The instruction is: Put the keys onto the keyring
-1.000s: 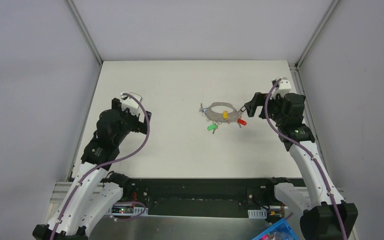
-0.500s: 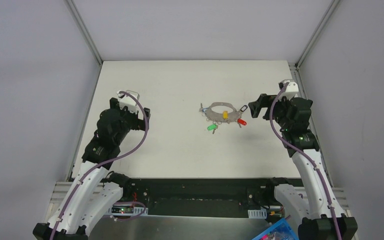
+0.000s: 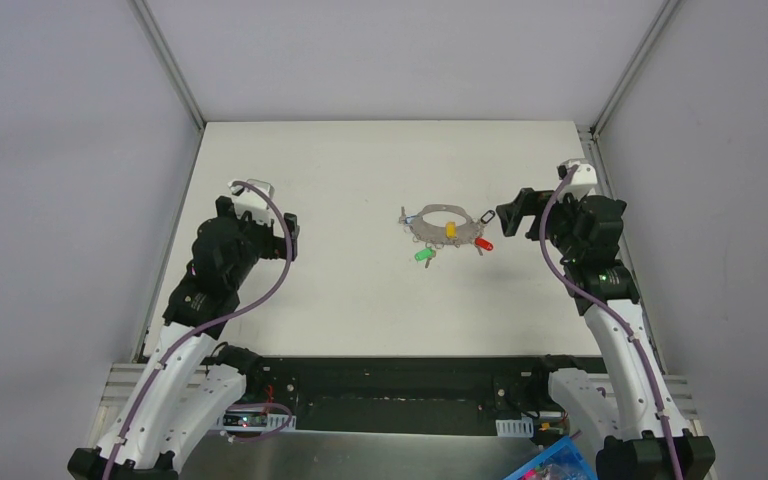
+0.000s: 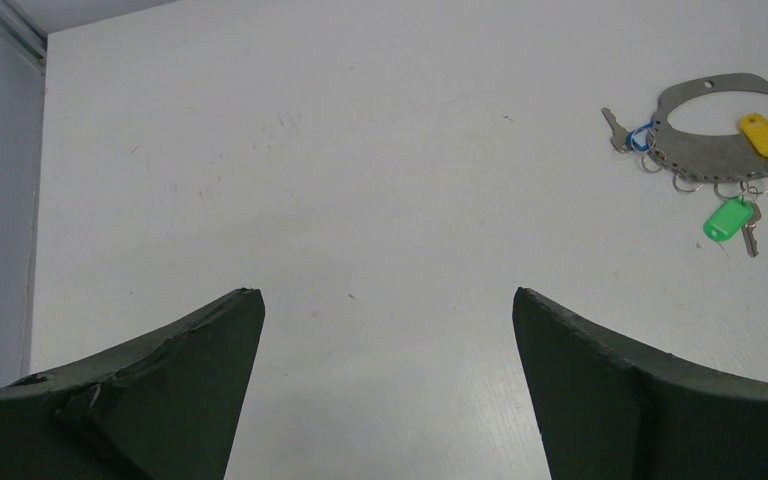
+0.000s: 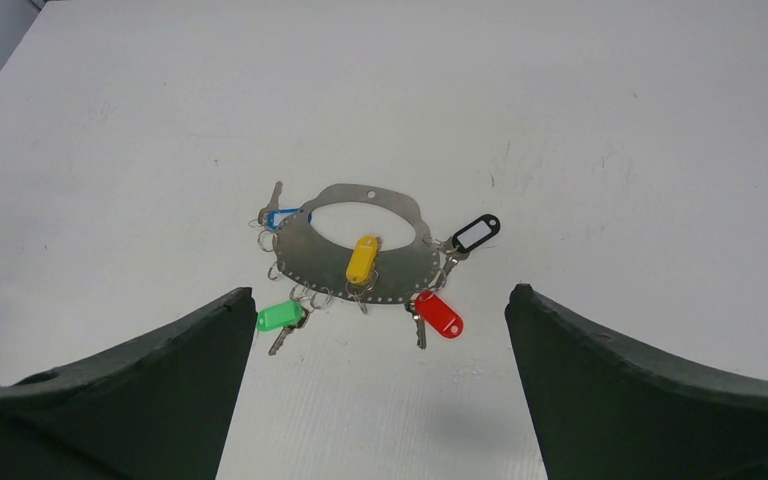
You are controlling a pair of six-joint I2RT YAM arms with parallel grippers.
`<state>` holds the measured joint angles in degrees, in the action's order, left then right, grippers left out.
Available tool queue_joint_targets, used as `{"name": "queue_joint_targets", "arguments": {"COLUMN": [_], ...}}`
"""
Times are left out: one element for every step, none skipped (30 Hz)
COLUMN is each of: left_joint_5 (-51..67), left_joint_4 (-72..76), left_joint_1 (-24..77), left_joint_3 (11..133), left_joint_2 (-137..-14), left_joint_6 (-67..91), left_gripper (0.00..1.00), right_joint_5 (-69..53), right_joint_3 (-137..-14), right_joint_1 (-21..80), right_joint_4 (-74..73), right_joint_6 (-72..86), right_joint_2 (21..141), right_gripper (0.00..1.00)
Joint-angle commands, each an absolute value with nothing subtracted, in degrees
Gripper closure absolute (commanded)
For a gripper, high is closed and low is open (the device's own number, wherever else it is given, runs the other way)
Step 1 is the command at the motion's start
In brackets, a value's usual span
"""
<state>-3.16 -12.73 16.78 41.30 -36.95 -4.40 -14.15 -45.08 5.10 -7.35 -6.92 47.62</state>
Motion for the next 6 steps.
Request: {"name": "queue_joint_targets", "arguments": {"left_joint_5": [-2.2,-2.0,-1.9,-1.7,-1.6,-1.6], "left_joint_4": [-11.2,-11.4,-11.6,-11.7,-11.8,-11.9], "left_joint_1": [16.1,16.0,15.9,15.8,15.8,15.7], "left_joint_3": [41.3,41.5,41.5,41.5,41.6,41.5], "left_joint_2": [-36.1,-36.2,-36.2,-36.3,-36.3,-36.4], "left_joint_6": [-3.0,-2.9,-2.8,-2.7,-2.7,-2.6], "left_gripper": [0.01,0.01,0.01,0.01,0.01,0.01], "right_joint_5": [-14.8,-14.8,-14.8,-14.8,-14.9,-14.8], "right_joint_3": [-44.7,-44.7,-44.7,-44.8,-44.8,-45.0], "right_joint_1": [4.7,4.7,4.7,4.7,4.7,4.7], "right_joint_4": [-6.2,-6.2,-6.2,-6.3,-6.3,-6.4], "right_joint_6": [-7.4,-7.4,-7.5,-7.5,-7.6,-7.6], "right_joint_2": [47.3,47.3,47.4,47.4,47.3,47.2], "right_gripper": [0.01,0.01,0.00,0.00,0.00,0.00]}}
